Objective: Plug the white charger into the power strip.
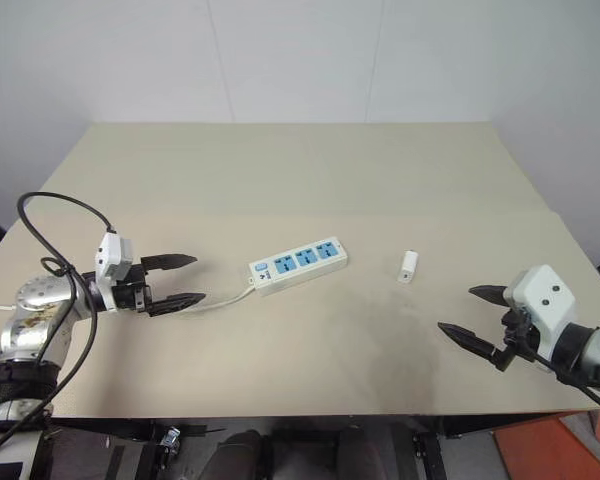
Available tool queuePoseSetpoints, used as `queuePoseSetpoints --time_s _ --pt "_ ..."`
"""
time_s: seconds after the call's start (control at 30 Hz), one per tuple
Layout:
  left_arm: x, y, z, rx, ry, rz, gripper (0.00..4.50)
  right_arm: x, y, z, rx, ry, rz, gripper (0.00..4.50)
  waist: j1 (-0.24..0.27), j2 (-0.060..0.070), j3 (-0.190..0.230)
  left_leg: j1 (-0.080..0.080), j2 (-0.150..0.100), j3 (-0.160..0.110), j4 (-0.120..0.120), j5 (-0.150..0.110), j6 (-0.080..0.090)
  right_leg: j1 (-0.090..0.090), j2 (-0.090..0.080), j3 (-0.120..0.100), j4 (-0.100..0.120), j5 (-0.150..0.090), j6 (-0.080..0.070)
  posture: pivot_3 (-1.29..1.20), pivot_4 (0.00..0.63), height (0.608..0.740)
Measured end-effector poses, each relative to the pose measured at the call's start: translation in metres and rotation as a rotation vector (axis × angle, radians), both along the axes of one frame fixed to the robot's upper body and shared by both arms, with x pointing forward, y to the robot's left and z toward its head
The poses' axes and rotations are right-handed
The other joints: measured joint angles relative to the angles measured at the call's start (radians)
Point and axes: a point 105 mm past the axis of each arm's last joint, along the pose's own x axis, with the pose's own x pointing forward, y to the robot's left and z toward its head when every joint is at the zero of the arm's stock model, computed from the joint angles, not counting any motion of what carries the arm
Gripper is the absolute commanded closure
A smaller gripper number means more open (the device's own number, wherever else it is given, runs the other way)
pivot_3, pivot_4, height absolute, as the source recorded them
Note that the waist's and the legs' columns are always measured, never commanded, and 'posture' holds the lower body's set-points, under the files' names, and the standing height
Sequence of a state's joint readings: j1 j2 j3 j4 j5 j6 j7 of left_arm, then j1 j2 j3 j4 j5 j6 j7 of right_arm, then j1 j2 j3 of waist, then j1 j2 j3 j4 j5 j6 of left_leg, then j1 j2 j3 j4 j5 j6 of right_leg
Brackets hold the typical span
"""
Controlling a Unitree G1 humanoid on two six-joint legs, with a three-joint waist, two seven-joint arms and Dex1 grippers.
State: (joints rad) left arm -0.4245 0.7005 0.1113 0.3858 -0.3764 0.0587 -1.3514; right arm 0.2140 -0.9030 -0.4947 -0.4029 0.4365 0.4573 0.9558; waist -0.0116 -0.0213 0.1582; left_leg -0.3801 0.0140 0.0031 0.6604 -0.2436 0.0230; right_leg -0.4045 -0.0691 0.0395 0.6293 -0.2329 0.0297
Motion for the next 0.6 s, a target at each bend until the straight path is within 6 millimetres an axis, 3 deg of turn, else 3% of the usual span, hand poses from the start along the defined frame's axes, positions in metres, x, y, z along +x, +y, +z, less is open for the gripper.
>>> queuePoseSetpoints --time_s 0.3,0.6 --pt "-0.002 0.006 -0.002 0.033 0.021 -0.026 0.01 -0.014 -0.002 -0.004 -0.062 -0.044 0.047 0.0 -0.001 0.0 0.0 0.0 0.0 0.0 0.0 0.0 0.0 0.001 0.0 0.0 0.0 -0.001 0.002 0.0 0.15 0.74" --pt "-0.004 0.003 -0.001 0.037 0.014 -0.038 0.01 -0.01 0.001 -0.001 -0.09 -0.058 0.069 0.0 -0.001 0.0 0.0 0.0 0.0 0.0 0.0 0.0 0.0 0.0 0.0 0.0 0.0 0.0 0.0 0.0 0.15 0.74"
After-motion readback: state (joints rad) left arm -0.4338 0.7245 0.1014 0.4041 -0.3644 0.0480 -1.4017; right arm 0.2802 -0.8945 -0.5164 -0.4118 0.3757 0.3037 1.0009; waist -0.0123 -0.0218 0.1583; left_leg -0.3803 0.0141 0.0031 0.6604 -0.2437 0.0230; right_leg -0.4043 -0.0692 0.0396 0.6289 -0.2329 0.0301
